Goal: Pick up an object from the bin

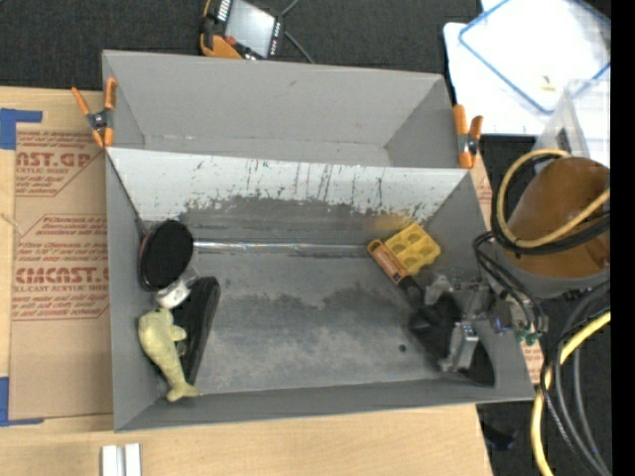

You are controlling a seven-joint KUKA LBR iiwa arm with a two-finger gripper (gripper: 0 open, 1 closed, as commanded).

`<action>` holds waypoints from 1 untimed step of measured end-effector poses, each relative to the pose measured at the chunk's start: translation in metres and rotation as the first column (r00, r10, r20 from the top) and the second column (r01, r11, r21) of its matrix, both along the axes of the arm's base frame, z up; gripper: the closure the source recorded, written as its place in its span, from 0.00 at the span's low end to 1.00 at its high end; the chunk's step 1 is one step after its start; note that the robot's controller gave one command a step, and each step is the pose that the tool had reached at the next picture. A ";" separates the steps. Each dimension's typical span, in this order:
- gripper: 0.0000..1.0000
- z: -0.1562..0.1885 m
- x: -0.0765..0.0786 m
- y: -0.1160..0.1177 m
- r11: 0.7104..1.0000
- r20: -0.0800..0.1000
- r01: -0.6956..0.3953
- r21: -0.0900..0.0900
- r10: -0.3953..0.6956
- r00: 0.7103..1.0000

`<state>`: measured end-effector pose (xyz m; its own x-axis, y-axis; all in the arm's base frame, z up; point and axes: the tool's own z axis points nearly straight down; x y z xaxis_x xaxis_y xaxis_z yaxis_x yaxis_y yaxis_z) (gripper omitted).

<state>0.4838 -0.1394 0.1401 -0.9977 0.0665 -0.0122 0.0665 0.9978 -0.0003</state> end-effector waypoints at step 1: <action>0.00 -0.041 0.107 0.033 0.999 0.017 0.039 0.003 -0.039 0.999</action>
Offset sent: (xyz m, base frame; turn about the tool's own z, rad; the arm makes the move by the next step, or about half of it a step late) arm 0.0092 -0.0130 -0.0701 0.3463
